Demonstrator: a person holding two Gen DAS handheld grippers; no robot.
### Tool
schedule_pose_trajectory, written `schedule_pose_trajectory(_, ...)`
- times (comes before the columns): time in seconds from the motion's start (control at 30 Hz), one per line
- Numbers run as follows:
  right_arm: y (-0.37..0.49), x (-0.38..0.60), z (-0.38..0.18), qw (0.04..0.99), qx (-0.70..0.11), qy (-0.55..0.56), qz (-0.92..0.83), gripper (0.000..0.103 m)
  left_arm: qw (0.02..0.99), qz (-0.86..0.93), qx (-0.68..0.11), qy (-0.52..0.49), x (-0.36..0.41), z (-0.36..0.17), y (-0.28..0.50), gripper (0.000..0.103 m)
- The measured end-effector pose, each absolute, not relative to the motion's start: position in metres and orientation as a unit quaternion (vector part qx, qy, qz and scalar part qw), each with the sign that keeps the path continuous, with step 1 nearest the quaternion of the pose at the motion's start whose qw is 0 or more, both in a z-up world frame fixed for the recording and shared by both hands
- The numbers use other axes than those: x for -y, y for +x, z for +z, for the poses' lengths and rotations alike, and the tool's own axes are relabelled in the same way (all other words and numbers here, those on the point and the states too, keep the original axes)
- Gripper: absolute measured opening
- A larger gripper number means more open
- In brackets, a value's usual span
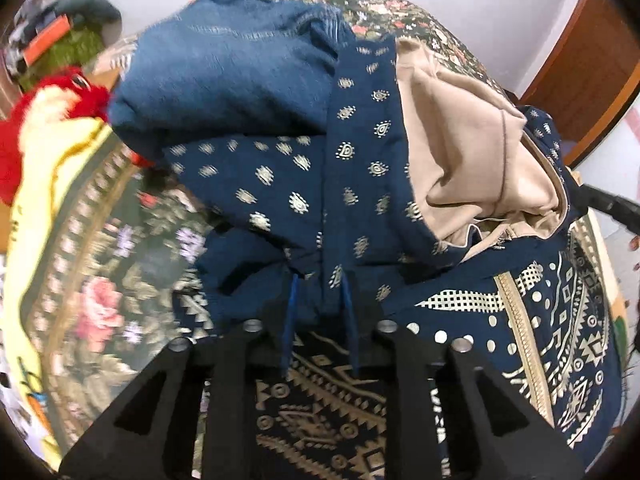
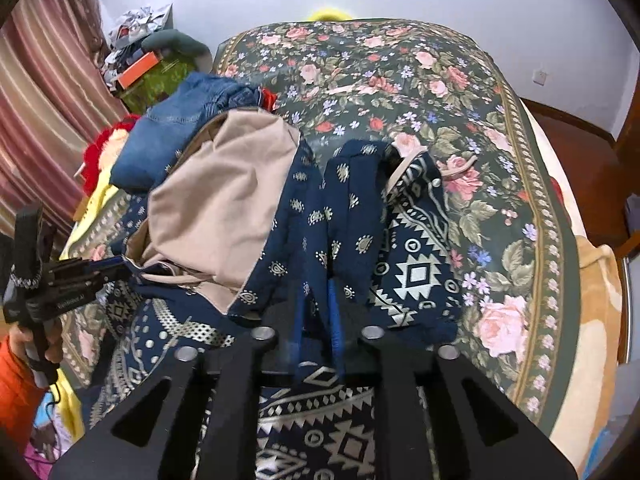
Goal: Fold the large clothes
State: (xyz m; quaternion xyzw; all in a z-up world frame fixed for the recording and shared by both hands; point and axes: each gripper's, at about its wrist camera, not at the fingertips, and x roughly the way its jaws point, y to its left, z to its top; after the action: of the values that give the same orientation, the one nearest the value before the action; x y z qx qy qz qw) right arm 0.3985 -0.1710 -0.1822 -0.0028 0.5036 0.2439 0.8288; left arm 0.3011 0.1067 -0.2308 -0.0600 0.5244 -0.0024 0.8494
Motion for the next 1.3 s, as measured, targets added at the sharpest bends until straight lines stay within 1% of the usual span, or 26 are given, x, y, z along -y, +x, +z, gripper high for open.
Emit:
schedule_pose_trajectory(0.03,0.396,0.171,-0.18,0.829,-0.503,0.001,0.243,0.026,0.852,-0.002,-0.52,-0.056,-0.107,-0.226,0.299,0.023)
schedule_pose_trajectory(0.07,0.396,0.173,-0.172,0.832,-0.497,0.01,0.246,0.03,0.855,-0.002,-0.517,-0.053,-0.107,-0.221,0.297,0.024)
schedule_pose_trajectory(0.13,0.396,0.172,-0.164,0.838,-0.485,0.01,0.25,0.033,0.862,-0.004,-0.505,-0.05,-0.106,-0.207,0.294,0.026)
schedule_pose_trajectory(0.2,0.398,0.166,-0.153,0.847,-0.468,-0.002,0.252,0.037,0.867,-0.006,-0.495,-0.051,-0.105,-0.196,0.296,0.034)
schedule_pose_trajectory(0.27,0.401,0.161,-0.146,0.851,-0.457,-0.005,0.258,0.044,0.876,-0.012,-0.479,-0.054,-0.104,-0.18,0.303,0.036)
schedule_pose_trajectory(0.47,0.422,0.14,-0.145,0.853,-0.448,-0.011,0.268,0.046,0.89,-0.028,-0.452,-0.049,-0.097,-0.155,0.338,0.038)
schedule_pose_trajectory(0.57,0.436,0.132,-0.154,0.848,-0.456,-0.009,0.269,0.046,0.892,-0.033,-0.448,-0.043,-0.093,-0.154,0.356,0.038)
schedule_pose_trajectory(0.67,0.452,0.124,-0.167,0.841,-0.47,-0.005,0.268,0.046,0.889,-0.043,-0.453,-0.042,-0.086,-0.16,0.378,0.038)
schedule_pose_trajectory(0.93,0.499,0.116,-0.219,0.808,-0.535,0.047,0.243,0.046,0.883,-0.055,-0.466,-0.017,-0.068,-0.187,0.419,0.038)
schedule_pose_trajectory(1.1,0.514,0.109,-0.239,0.804,-0.546,0.046,0.23,0.046,0.884,-0.033,-0.467,0.001,-0.072,-0.204,0.438,0.038)
schedule_pose_trajectory(1.13,0.515,0.109,-0.241,0.805,-0.546,0.052,0.227,0.046,0.879,-0.028,-0.477,-0.003,-0.076,-0.211,0.444,0.038)
schedule_pose_trajectory(1.17,0.517,0.108,-0.243,0.805,-0.545,0.057,0.227,0.038,0.876,-0.028,-0.481,-0.01,-0.079,-0.215,0.447,0.034)
schedule_pose_trajectory(1.2,0.518,0.108,-0.245,0.804,-0.545,0.061,0.23,0.032,0.875,-0.032,-0.483,-0.02,-0.083,-0.217,0.449,0.028)
schedule_pose_trajectory(1.23,0.52,0.107,-0.246,0.802,-0.547,0.062,0.23,0.023,0.874,-0.033,-0.485,-0.028,-0.085,-0.219,0.45,0.026)
schedule_pose_trajectory(1.27,0.521,0.106,-0.247,0.801,-0.549,0.065,0.229,0.017,0.874,-0.035,-0.484,-0.034,-0.087,-0.218,0.45,0.021)
schedule_pose_trajectory(1.3,0.52,0.107,-0.247,0.799,-0.55,0.069,0.232,0.014,0.875,-0.036,-0.482,-0.037,-0.088,-0.217,0.449,0.015)
